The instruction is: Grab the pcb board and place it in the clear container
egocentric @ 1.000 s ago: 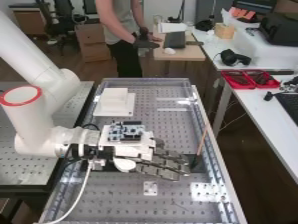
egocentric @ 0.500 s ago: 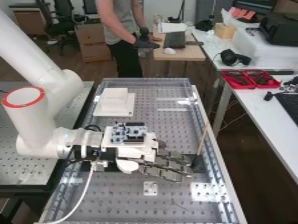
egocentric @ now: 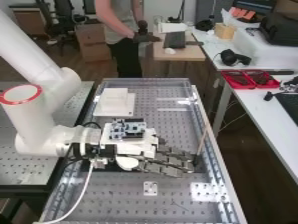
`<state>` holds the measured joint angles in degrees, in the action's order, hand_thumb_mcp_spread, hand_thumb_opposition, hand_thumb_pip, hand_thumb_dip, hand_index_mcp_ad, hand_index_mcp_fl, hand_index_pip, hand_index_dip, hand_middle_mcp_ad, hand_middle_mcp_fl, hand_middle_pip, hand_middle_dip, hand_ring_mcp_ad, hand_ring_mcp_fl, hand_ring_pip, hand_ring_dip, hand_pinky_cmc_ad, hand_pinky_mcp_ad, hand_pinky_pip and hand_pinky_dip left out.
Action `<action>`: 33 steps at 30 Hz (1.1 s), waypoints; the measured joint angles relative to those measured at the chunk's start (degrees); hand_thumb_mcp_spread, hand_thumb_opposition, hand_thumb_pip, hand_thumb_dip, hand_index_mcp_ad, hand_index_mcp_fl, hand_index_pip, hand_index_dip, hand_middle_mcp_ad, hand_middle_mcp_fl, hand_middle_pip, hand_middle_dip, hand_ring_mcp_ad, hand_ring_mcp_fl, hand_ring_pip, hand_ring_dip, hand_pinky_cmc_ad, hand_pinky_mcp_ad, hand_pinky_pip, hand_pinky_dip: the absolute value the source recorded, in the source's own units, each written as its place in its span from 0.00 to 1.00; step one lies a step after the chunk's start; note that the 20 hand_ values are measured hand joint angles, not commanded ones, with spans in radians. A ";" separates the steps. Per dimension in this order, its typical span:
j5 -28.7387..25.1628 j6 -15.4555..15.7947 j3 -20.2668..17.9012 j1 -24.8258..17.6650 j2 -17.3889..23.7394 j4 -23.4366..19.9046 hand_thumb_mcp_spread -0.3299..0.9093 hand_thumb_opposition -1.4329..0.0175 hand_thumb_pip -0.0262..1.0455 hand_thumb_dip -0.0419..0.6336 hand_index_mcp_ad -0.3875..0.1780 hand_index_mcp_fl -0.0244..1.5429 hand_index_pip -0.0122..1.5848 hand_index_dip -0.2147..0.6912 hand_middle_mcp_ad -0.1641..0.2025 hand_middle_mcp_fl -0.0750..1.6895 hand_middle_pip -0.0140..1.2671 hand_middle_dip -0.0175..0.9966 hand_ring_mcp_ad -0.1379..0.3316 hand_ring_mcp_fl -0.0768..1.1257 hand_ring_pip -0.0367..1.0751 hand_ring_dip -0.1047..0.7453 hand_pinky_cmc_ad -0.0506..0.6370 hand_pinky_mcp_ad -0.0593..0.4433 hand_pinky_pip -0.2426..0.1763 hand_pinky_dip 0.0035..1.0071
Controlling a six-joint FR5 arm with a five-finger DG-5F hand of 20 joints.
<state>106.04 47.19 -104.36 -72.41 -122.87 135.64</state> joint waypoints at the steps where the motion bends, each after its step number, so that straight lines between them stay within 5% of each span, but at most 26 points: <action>1: -0.12 -0.28 -0.27 0.00 0.69 -0.20 0.86 0.38 0.40 0.41 0.27 0.38 0.88 0.34 0.59 0.12 0.12 0.20 0.62 0.11 0.12 0.21 0.55 0.39 0.44 0.19; 12: -0.61 -3.58 -5.25 -0.92 11.03 -2.82 0.86 0.37 0.40 0.41 0.28 0.40 0.86 0.33 0.59 0.12 0.12 0.20 0.62 0.11 0.12 0.21 0.55 0.39 0.44 0.19; 18: -0.59 -7.84 -7.94 -5.94 16.17 -5.07 0.86 0.37 0.40 0.41 0.29 0.41 0.85 0.34 0.59 0.12 0.12 0.20 0.61 0.11 0.12 0.21 0.55 0.39 0.44 0.19; 25: -1.03 -12.21 -8.38 -14.46 17.08 -6.94 0.86 0.37 0.40 0.41 0.29 0.42 0.83 0.36 0.58 0.14 0.12 0.20 0.62 0.11 0.12 0.21 0.55 0.39 0.44 0.19; 33: -4.99 -13.20 -7.00 -22.39 15.82 -4.88 0.86 0.36 0.40 0.41 0.29 0.43 0.82 0.38 0.58 0.15 0.12 0.20 0.61 0.12 0.12 0.21 0.55 0.39 0.44 0.19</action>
<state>101.05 33.99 -111.36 -94.80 -107.06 130.76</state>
